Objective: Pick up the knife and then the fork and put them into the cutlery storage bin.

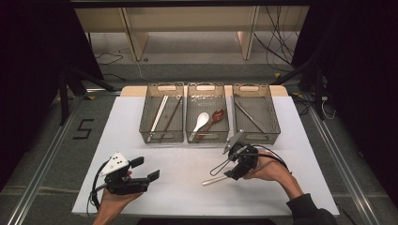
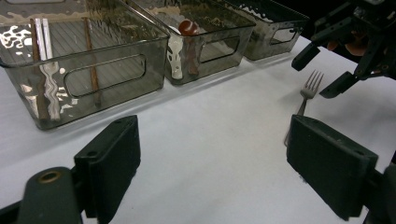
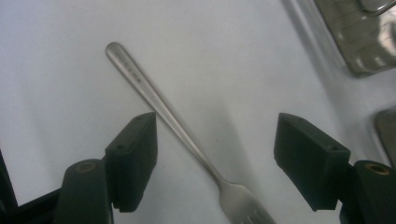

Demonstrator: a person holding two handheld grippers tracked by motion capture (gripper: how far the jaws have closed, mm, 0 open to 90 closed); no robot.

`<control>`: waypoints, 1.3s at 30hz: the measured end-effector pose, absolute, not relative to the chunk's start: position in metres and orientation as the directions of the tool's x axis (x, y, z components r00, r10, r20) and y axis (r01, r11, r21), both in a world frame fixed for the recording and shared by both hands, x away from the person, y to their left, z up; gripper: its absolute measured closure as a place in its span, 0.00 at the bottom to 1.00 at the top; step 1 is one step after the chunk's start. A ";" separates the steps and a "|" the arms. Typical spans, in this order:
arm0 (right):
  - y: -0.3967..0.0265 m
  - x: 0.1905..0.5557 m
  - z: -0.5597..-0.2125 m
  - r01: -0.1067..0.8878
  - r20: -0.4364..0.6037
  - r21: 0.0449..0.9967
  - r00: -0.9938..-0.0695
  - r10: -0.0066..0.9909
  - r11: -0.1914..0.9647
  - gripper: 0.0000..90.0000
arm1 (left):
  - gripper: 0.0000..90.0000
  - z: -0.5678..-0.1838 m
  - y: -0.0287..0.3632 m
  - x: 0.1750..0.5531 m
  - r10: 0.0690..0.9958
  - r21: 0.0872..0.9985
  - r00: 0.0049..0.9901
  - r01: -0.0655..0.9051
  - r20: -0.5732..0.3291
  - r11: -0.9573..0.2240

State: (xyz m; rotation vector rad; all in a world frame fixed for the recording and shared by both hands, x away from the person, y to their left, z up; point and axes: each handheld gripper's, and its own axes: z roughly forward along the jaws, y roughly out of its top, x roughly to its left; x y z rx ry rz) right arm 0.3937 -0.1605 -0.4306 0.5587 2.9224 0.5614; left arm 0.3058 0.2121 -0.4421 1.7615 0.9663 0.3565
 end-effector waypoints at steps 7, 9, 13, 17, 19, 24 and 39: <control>-0.156 0.391 -0.438 0.328 -0.043 0.323 -0.932 0.360 0.888 0.42 | 0.19 -0.442 0.212 0.306 0.749 0.890 0.631 0.438 -0.203 -0.127; -0.154 0.391 -0.441 0.315 -0.045 0.309 -0.938 0.344 0.898 0.44 | 0.19 -0.442 0.212 0.306 0.749 0.890 0.630 0.438 -0.204 -0.127; -0.152 0.392 -0.447 0.301 -0.038 0.273 -0.946 0.323 0.914 0.50 | 0.19 -0.442 0.212 0.306 0.749 0.890 0.631 0.438 -0.203 -0.127; -0.151 0.393 -0.452 0.291 -0.032 0.244 -0.951 0.308 0.925 0.56 | 0.19 -0.442 0.212 0.306 0.749 0.890 0.631 0.438 -0.203 -0.128; -0.150 0.393 -0.454 0.306 -0.027 0.236 -0.947 0.321 0.922 0.58 | 0.19 -0.442 0.212 0.306 0.749 0.890 0.630 0.438 -0.203 -0.127; -0.150 0.395 -0.456 0.307 -0.014 0.225 -0.948 0.319 0.925 0.64 | 0.19 -0.442 0.212 0.306 0.749 0.890 0.631 0.438 -0.202 -0.129; -0.145 0.390 -0.456 0.259 -0.033 0.191 -0.962 0.270 0.947 0.78 | 0.19 -0.442 0.212 0.306 0.748 0.890 0.633 0.437 -0.200 -0.132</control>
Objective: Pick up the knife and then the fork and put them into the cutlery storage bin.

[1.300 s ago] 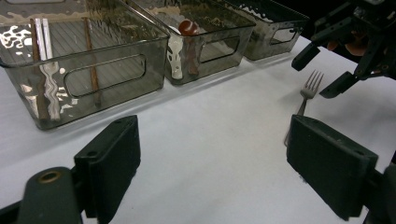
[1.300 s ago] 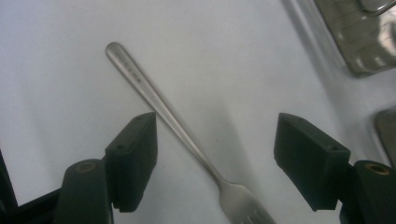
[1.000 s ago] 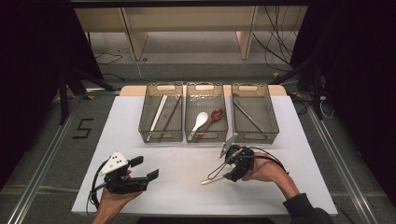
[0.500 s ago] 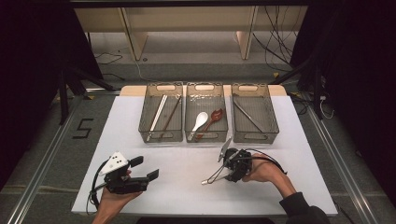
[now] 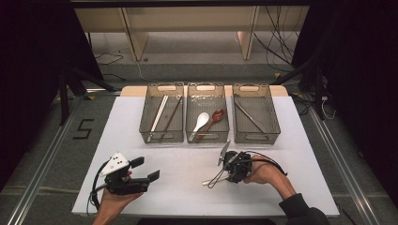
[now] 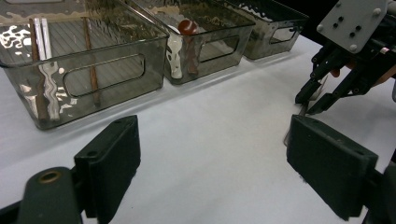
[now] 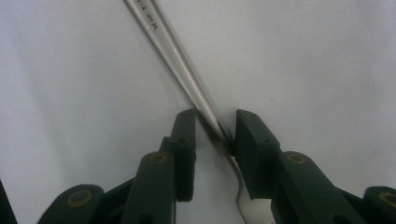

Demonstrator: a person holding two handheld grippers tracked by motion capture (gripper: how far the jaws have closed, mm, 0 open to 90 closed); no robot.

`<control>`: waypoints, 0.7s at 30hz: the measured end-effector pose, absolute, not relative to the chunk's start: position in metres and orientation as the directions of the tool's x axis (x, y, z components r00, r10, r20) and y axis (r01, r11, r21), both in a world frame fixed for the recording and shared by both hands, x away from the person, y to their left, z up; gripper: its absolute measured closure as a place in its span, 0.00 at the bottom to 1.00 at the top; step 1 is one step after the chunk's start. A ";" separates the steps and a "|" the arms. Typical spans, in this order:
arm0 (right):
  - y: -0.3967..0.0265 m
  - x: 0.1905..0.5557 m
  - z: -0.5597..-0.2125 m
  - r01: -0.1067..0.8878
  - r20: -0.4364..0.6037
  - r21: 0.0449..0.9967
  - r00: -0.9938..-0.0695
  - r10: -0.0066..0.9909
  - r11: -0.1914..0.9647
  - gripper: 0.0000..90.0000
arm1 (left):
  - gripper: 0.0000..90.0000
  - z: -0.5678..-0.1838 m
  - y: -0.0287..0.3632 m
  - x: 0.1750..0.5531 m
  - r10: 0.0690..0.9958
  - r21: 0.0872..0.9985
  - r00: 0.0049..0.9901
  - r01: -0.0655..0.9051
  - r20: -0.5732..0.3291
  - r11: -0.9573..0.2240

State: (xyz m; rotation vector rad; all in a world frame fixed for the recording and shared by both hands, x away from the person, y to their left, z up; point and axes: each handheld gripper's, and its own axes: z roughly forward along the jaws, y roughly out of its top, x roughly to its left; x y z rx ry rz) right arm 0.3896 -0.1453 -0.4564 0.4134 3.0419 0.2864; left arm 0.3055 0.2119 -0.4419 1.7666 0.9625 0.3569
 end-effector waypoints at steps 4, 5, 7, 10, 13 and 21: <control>-0.143 0.387 -0.456 0.244 -0.035 0.173 -0.967 0.254 0.954 0.84 | 0.19 -0.442 0.212 0.305 0.748 0.890 0.633 0.437 -0.199 -0.133; -0.142 0.387 -0.456 0.238 -0.036 0.169 -0.968 0.248 0.956 0.85 | 0.19 -0.442 0.212 0.305 0.748 0.890 0.633 0.437 -0.199 -0.133; -0.141 0.385 -0.456 0.231 -0.039 0.159 -0.970 0.240 0.960 0.88 | 0.19 -0.442 0.212 0.305 0.749 0.889 0.632 0.437 -0.199 -0.132; -0.139 0.384 -0.456 0.218 -0.039 0.155 -0.973 0.227 0.963 0.92 | 0.19 -0.442 0.212 0.305 0.749 0.889 0.631 0.439 -0.200 -0.132; -0.139 0.384 -0.456 0.213 -0.040 0.152 -0.974 0.221 0.965 0.93 | 0.19 -0.442 0.212 0.305 0.749 0.890 0.632 0.437 -0.198 -0.133; -0.137 0.382 -0.455 0.197 -0.050 0.144 -0.977 0.206 0.970 0.95 | 0.19 -0.442 0.212 0.306 0.749 0.889 0.632 0.437 -0.198 -0.133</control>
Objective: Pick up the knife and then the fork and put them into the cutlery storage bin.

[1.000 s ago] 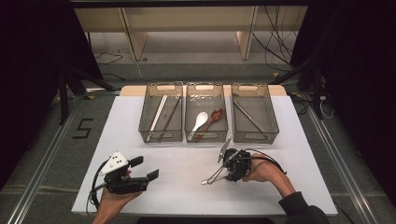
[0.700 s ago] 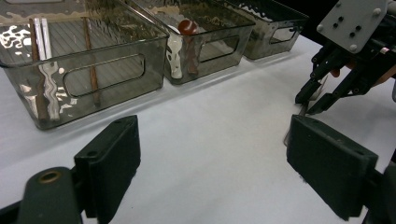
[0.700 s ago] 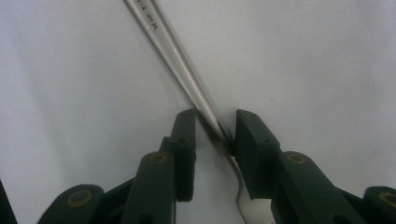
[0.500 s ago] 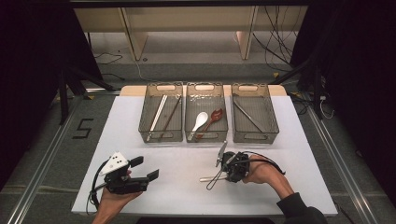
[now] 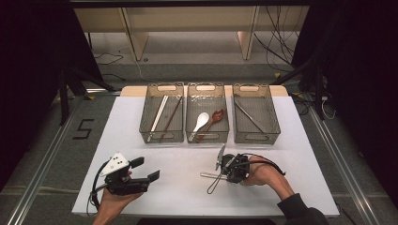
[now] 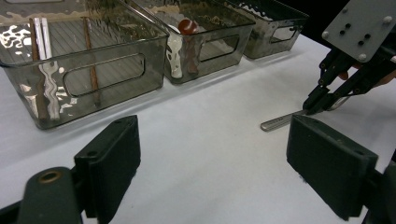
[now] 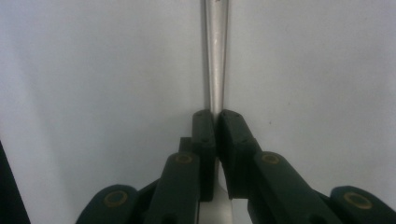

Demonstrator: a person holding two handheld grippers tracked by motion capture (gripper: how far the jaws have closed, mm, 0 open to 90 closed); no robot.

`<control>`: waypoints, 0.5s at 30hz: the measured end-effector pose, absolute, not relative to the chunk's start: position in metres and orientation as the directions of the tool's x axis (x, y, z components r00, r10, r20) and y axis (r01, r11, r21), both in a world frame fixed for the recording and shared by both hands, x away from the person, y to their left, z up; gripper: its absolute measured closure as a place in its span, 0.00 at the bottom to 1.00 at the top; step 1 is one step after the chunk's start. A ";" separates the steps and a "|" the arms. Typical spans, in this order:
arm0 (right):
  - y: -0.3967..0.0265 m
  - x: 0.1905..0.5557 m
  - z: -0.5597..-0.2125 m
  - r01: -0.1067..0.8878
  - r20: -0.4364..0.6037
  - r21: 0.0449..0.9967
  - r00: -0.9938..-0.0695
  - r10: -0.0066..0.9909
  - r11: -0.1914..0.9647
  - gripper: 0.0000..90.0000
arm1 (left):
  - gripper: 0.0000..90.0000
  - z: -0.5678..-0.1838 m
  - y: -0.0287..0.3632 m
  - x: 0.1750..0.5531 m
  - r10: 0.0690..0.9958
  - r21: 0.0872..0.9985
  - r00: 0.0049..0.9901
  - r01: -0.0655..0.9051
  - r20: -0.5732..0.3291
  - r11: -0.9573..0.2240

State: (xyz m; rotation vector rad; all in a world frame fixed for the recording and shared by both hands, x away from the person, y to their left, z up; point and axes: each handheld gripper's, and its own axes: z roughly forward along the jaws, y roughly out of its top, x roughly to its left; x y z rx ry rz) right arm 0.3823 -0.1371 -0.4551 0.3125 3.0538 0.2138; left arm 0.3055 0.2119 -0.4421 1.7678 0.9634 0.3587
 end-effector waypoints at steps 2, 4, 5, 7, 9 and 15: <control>-0.138 0.382 -0.455 0.197 -0.052 0.145 -0.977 0.207 0.970 0.95 | 0.19 -0.442 0.212 0.306 0.749 0.889 0.632 0.437 -0.199 -0.133; -0.139 0.382 -0.453 0.205 -0.066 0.161 -0.974 0.218 0.965 0.95 | 0.19 -0.442 0.212 0.306 0.750 0.890 0.631 0.437 -0.199 -0.132; -0.140 0.382 -0.451 0.209 -0.063 0.166 -0.973 0.222 0.964 0.95 | 0.19 -0.442 0.212 0.306 0.750 0.890 0.631 0.437 -0.198 -0.132; -0.142 0.383 -0.447 0.217 -0.077 0.183 -0.969 0.234 0.959 0.95 | 0.19 -0.442 0.212 0.306 0.750 0.890 0.631 0.437 -0.199 -0.132; -0.144 0.385 -0.442 0.223 -0.085 0.196 -0.966 0.243 0.955 0.95 | 0.19 -0.442 0.212 0.306 0.750 0.890 0.631 0.437 -0.198 -0.133; -0.152 0.390 -0.425 0.261 -0.102 0.270 -0.949 0.297 0.927 0.95 | 0.19 -0.442 0.212 0.305 0.751 0.891 0.630 0.435 -0.198 -0.131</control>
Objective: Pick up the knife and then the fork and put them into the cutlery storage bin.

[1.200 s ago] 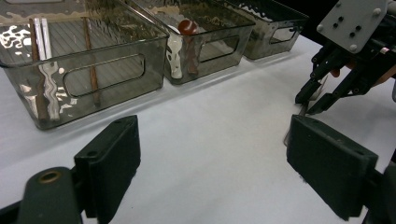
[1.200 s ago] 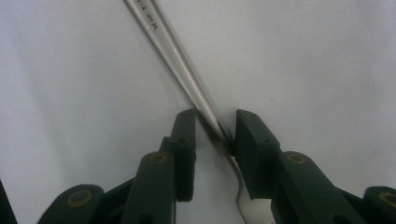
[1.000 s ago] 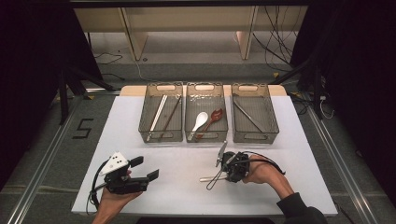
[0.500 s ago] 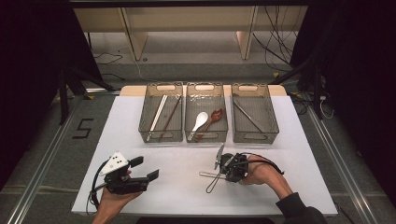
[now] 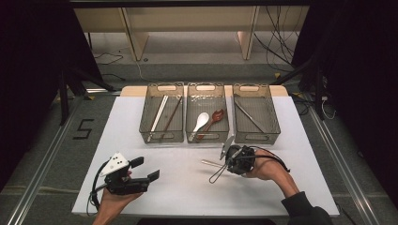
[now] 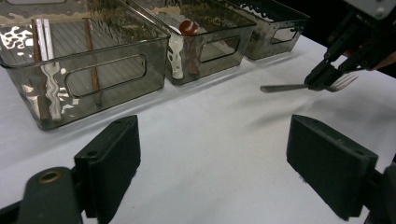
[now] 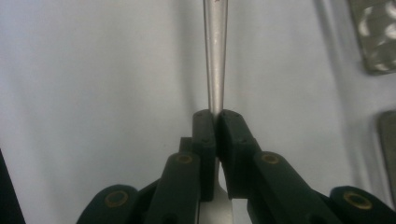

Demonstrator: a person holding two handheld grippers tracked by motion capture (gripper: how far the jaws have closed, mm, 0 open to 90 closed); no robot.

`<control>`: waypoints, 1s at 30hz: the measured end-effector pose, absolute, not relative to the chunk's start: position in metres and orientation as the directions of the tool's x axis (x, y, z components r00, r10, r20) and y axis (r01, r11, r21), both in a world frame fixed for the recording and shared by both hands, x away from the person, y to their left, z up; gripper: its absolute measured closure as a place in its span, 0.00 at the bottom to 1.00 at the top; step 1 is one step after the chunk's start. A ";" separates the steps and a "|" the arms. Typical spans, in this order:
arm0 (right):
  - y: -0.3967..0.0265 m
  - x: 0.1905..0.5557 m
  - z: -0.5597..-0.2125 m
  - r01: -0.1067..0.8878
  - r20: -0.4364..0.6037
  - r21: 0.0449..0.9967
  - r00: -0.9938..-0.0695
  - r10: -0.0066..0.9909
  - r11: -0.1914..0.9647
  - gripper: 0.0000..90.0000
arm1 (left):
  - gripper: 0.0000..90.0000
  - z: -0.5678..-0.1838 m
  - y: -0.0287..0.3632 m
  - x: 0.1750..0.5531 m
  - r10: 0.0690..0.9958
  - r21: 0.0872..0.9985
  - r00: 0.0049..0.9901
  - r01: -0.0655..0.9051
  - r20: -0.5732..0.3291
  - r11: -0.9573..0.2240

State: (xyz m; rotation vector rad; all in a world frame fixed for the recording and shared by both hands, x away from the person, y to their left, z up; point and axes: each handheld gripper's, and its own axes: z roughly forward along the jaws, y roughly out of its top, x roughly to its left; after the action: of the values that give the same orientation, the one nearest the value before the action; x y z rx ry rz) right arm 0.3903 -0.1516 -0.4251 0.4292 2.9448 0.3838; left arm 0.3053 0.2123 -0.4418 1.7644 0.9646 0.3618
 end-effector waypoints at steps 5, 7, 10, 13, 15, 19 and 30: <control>-0.159 0.397 -0.414 0.293 -0.114 0.325 -0.932 0.344 0.899 0.95 | 0.19 -0.442 0.213 0.305 0.752 0.891 0.628 0.435 -0.200 -0.127; -0.162 0.400 -0.411 0.299 -0.116 0.344 -0.927 0.357 0.890 0.95 | 0.19 -0.442 0.213 0.305 0.752 0.892 0.628 0.435 -0.201 -0.125; -0.165 0.402 -0.407 0.309 -0.126 0.367 -0.918 0.376 0.877 0.95 | 0.19 -0.442 0.213 0.306 0.753 0.892 0.627 0.434 -0.199 -0.126; -0.168 0.403 -0.401 0.316 -0.137 0.389 -0.909 0.393 0.866 0.95 | 0.19 -0.442 0.213 0.306 0.754 0.892 0.627 0.433 -0.197 -0.127; -0.169 0.404 -0.398 0.320 -0.145 0.395 -0.904 0.403 0.861 0.95 | 0.19 -0.442 0.213 0.306 0.754 0.893 0.627 0.432 -0.196 -0.127; -0.172 0.407 -0.394 0.332 -0.151 0.413 -0.893 0.424 0.848 0.95 | 0.19 -0.442 0.214 0.306 0.757 0.894 0.623 0.430 -0.196 -0.122; -0.185 0.418 -0.382 0.357 -0.179 0.468 -0.858 0.482 0.808 0.95 | 0.19 -0.443 0.214 0.306 0.759 0.896 0.621 0.428 -0.197 -0.118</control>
State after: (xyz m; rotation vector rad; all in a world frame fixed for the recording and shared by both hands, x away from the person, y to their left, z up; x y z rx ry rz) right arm 0.4180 -0.1850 -0.3824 0.6423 2.7055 0.6181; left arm 0.3058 0.2141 -0.4427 1.7479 0.9713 0.3758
